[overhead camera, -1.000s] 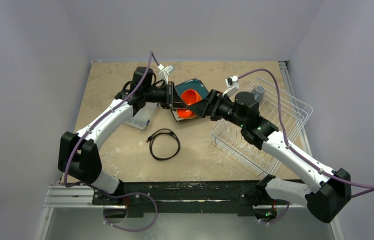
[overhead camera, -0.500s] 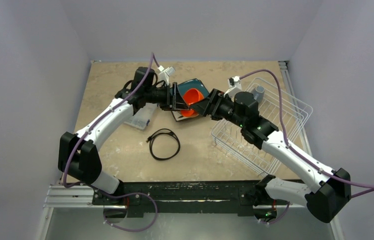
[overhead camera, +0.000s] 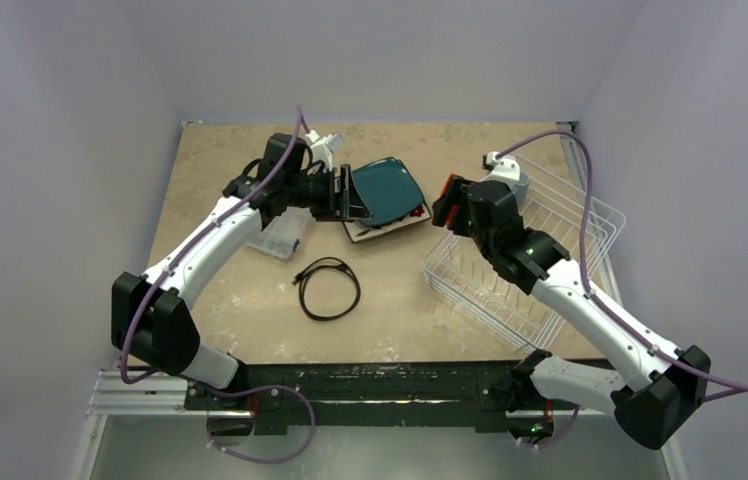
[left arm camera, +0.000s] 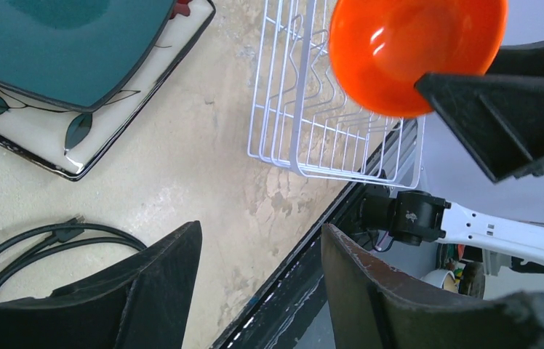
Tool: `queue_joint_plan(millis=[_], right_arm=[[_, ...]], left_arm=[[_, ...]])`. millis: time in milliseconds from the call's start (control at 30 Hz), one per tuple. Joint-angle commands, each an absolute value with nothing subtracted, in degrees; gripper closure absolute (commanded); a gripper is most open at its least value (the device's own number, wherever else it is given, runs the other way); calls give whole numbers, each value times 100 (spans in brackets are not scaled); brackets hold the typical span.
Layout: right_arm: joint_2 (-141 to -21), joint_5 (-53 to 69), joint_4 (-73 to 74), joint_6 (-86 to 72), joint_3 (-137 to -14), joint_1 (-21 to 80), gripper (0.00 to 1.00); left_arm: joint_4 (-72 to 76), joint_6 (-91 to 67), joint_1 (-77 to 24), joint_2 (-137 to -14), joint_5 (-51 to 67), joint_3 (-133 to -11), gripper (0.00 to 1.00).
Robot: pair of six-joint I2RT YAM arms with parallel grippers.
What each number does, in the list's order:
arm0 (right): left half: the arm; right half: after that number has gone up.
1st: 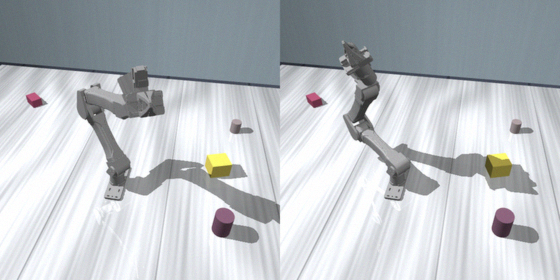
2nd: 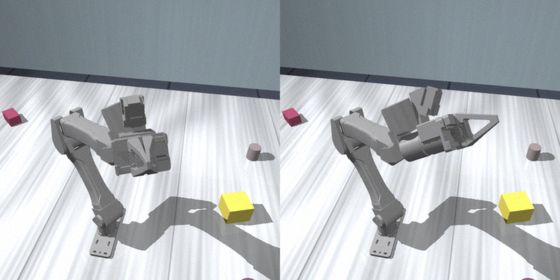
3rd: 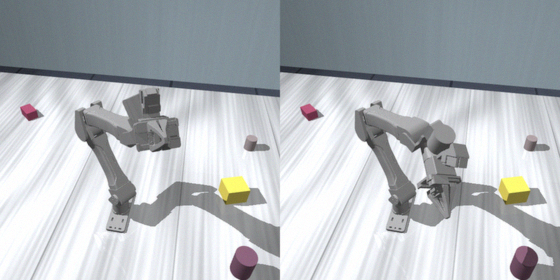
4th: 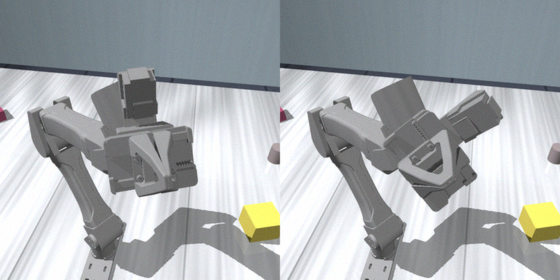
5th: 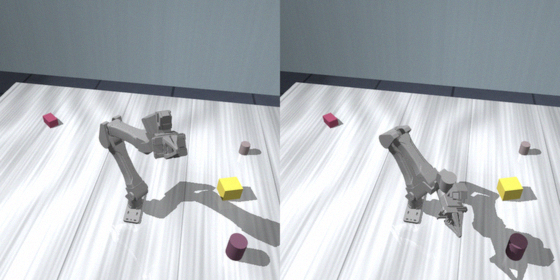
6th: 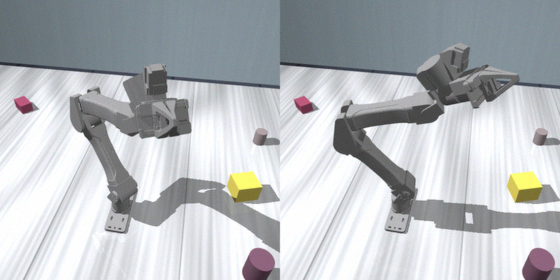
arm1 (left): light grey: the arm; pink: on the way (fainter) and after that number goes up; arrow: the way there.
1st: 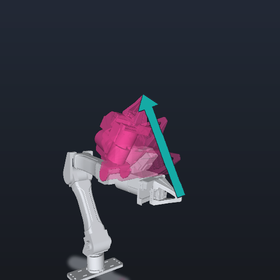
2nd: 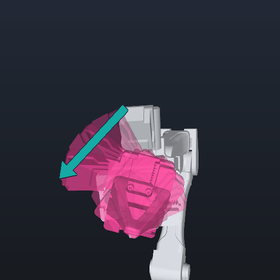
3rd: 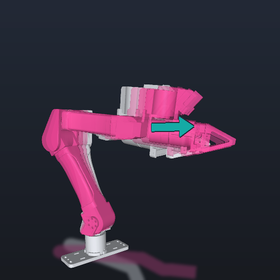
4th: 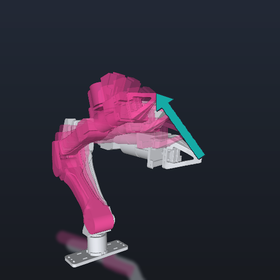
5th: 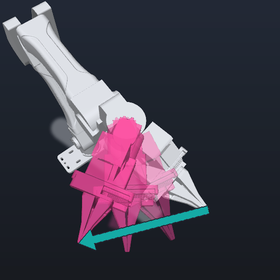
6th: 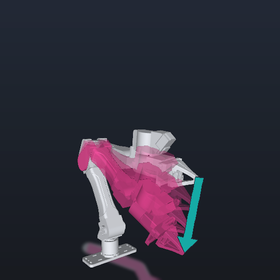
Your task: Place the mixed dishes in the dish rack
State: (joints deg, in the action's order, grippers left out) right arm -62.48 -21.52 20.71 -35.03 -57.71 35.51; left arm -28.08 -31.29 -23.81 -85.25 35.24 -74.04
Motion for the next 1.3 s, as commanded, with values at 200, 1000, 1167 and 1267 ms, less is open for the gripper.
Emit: queue_joint_plan(millis=[200, 1000, 1167, 1267], right_arm=[[-7176, -6005, 3602, -2290, -6739, 3521, 100], [-10263, -7985, 5833, -4430, -7491, 1416, 100], [-10422, -7781, 5228, -3896, -7501, 1068, 100], [-10358, -7401, 4432, -3142, -7326, 863, 100]], left_arm=[[-2686, -3117, -2413, -8421, 3730, -7585, 40], [-2630, -3130, -2525, -8259, 3810, -7533, 30], [-2587, -3163, -2557, -8189, 3844, -7515, 30], [-2569, -3159, -2573, -8135, 3847, -7506, 30]])
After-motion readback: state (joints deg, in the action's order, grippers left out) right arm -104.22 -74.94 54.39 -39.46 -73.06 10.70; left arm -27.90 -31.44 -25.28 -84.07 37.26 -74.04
